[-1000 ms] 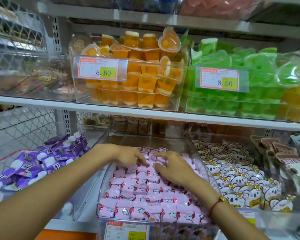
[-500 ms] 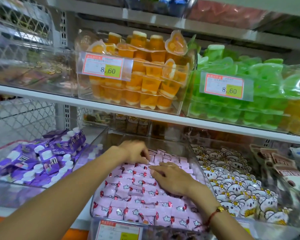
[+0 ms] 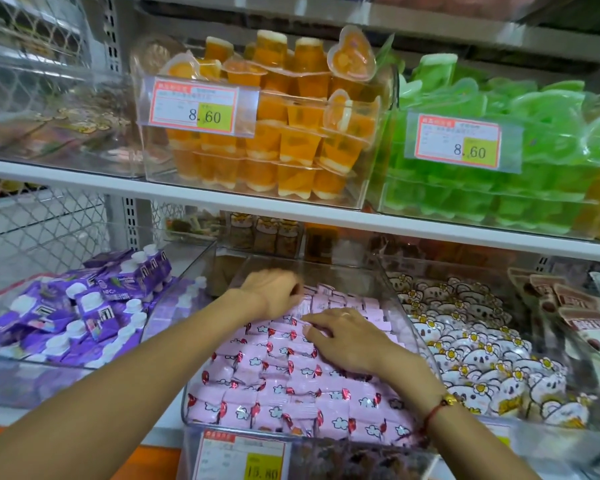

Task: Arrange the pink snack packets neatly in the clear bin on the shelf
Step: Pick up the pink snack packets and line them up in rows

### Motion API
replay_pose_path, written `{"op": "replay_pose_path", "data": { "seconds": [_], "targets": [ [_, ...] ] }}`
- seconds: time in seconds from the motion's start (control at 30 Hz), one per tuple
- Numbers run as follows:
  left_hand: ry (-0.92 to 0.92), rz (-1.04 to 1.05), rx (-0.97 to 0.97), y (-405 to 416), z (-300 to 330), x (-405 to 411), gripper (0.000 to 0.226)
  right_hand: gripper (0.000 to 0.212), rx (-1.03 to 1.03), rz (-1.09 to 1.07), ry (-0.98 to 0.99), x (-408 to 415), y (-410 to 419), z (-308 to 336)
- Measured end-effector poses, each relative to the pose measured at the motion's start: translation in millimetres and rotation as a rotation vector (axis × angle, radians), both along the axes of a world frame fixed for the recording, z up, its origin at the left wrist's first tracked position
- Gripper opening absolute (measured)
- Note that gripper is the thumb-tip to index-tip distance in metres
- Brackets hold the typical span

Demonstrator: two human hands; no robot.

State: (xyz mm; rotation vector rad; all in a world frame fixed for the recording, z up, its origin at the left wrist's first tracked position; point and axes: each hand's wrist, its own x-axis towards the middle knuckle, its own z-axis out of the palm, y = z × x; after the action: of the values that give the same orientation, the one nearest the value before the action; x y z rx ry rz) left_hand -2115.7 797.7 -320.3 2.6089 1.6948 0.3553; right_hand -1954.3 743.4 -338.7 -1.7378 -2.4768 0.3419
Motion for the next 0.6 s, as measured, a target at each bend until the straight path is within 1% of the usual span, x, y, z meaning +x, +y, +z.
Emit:
{"op": "replay_pose_path", "data": {
  "seconds": [0.1, 0.23, 0.3, 0.33, 0.4, 0.47, 0.53, 0.57, 0.6],
  "targets": [
    [-0.272, 0.025, 0.024, -3, 6, -4, 0.014, 0.047, -0.03, -0.005, 0.0, 0, 0, 2],
    [-0.555, 0.111, 0.073, -12, 23, -9, 0.015, 0.047, -0.04, -0.009, 0.015, 0, 0, 3],
    [-0.743, 0.173, 0.104, -20, 26, -10, 0.017, 0.046, -0.038, -0.017, 0.063, 0, -1, 4],
    [-0.839, 0.212, 0.111, -25, 26, -11, 0.019, 0.045, -0.025, -0.026, 0.122, 0, -2, 4],
    [-1.067, 0.282, 0.065, -35, 26, -11, 0.024, 0.045, 0.058, -0.061, 0.273, -2, -5, 7],
    [-1.344, 0.297, -0.038, -43, 25, -11, 0.022, 0.059, 0.172, -0.157, 0.466, -5, -9, 12],
    [-1.518, 0.28, -0.179, -49, 25, -8, 0.02, 0.076, 0.162, -0.205, 0.789, -7, -14, 20],
    [-1.59, 0.279, -0.259, -52, 24, -6, 0.021, 0.076, 0.135, -0.157, 0.962, -9, -18, 24],
    [-1.658, 0.286, -0.355, -54, 25, -3, 0.021, 0.072, 0.138, -0.081, 1.071, -10, -21, 28]
  ]
}}
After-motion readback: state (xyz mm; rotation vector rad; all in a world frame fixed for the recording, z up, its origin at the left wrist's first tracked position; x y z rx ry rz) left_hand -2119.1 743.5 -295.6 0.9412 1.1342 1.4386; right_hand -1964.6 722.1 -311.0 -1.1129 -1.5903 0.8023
